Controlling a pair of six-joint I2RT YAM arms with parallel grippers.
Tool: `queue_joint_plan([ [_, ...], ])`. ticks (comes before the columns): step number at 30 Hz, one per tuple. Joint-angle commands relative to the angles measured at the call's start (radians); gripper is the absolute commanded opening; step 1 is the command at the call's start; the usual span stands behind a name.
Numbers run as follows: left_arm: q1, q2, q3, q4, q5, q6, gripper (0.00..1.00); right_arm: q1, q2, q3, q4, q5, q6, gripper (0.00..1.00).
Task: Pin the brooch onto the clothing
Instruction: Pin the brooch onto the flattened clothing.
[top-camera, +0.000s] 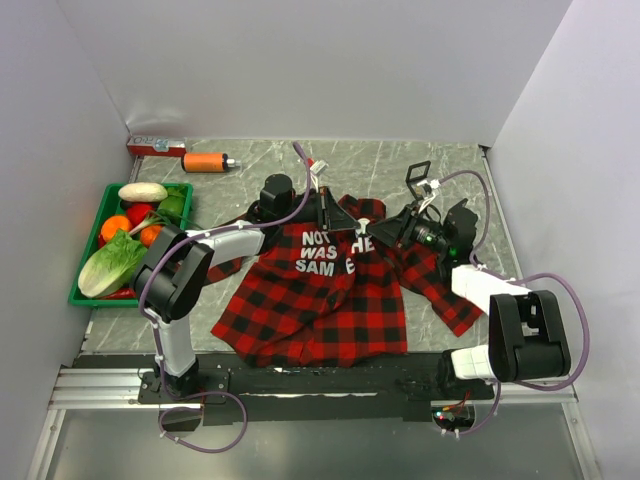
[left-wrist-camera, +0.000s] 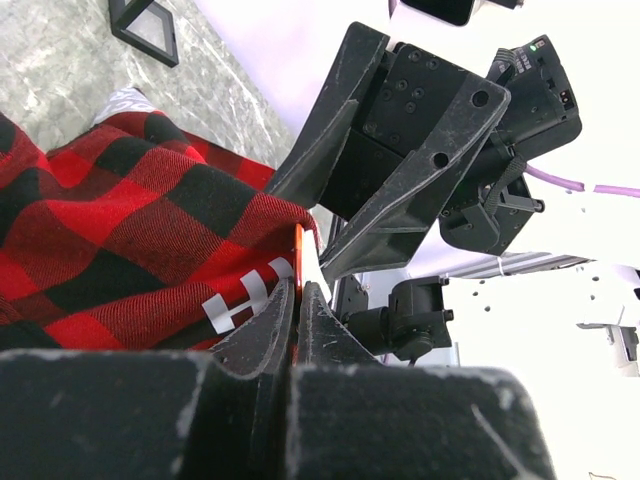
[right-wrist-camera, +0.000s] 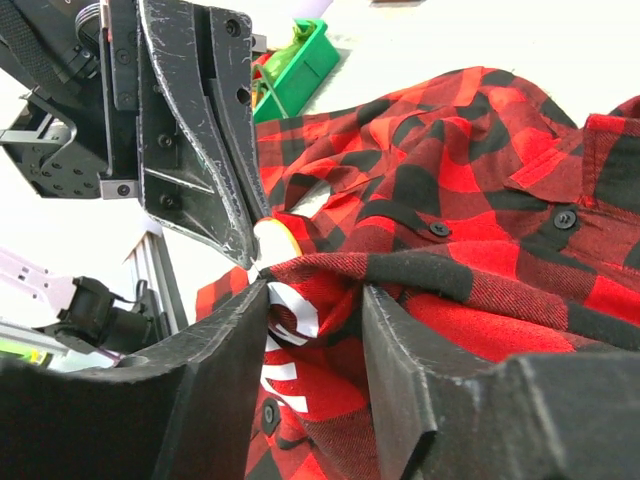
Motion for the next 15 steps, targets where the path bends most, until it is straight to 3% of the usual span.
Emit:
queue_joint_plan([
  [1,-0.021,-0.057,0.030,0.037,0.051,0.013,0.01,0.013,0.031,0.043,0.081,0.007,-0.001,0.46],
  [15,-0.049,-0.059,0.053,0.000,0.050,0.042,0.01,0.034,0.048,0.082,-0.059,0.067,-0.061,0.36],
])
